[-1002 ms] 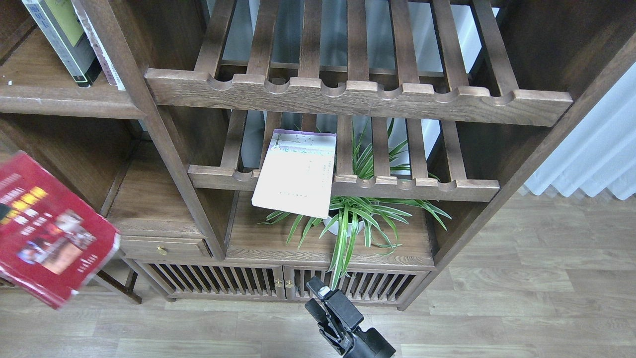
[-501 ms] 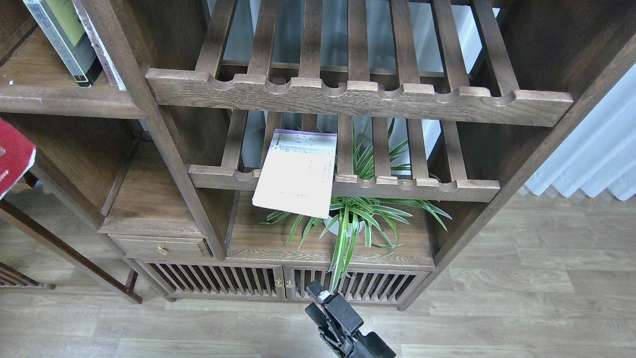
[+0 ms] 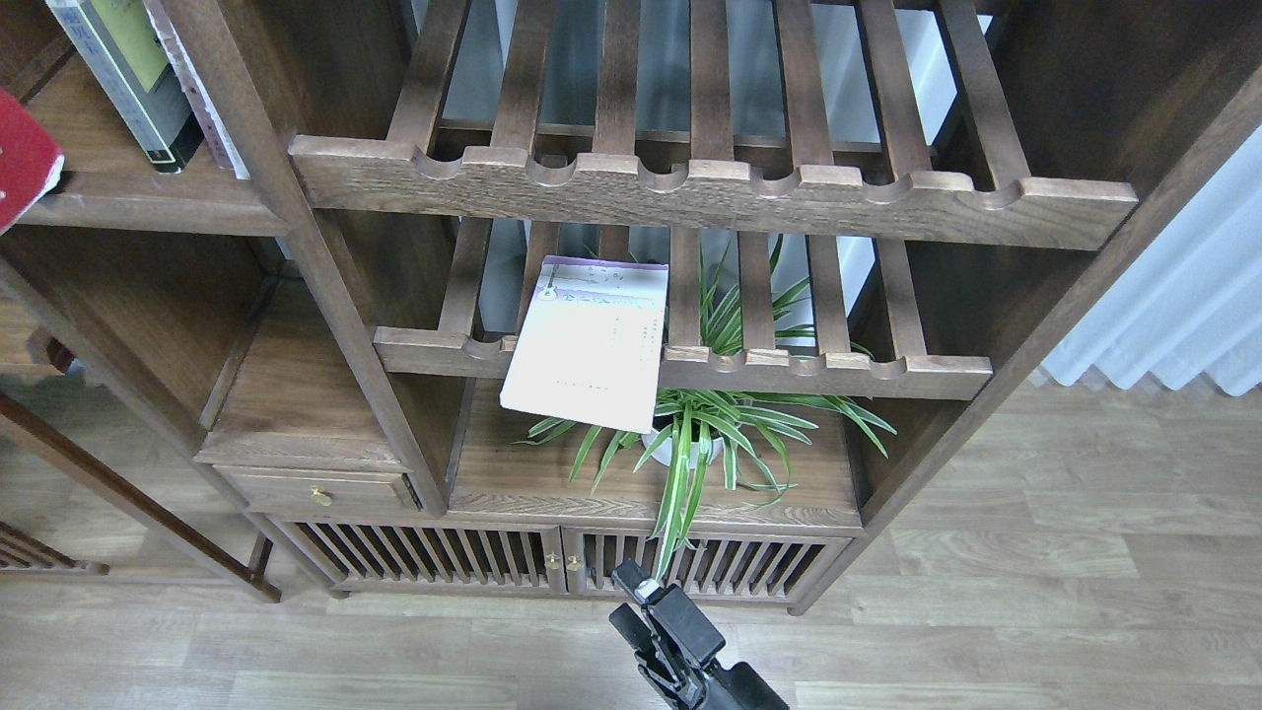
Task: Organize books on shelf
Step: 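Place the red book upright on the side shelf with the left gripper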
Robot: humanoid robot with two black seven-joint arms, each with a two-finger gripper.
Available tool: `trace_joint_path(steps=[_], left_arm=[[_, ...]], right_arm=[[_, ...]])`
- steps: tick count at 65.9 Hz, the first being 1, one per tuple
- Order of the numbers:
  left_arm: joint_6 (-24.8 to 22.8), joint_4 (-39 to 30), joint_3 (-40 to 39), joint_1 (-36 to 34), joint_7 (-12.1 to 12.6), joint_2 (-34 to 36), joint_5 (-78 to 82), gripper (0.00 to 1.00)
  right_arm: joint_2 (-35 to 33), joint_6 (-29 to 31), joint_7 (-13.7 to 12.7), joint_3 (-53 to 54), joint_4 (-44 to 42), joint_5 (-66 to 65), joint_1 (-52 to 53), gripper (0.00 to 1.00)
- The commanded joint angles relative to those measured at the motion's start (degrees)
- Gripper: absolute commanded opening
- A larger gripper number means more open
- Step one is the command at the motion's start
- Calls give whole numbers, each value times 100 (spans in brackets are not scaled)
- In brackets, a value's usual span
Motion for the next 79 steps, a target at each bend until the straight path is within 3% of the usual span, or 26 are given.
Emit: trace_joint_path(steps=[1, 25, 53, 79], left_arm=[[1, 214, 119, -416, 11, -1, 258, 6], [1, 873, 593, -1567, 11, -9, 707, 6], [1, 2332, 1516, -3149, 11, -159, 795, 6], [1, 3124, 2307, -3993, 29, -168, 795, 7]], right_arm=[[0, -1, 0, 0, -1, 1, 0, 99], [0, -1, 0, 18, -1, 1, -71, 99], [0, -1, 0, 26, -1, 1, -79, 99], [0, -1, 0, 35, -1, 1, -79, 99]])
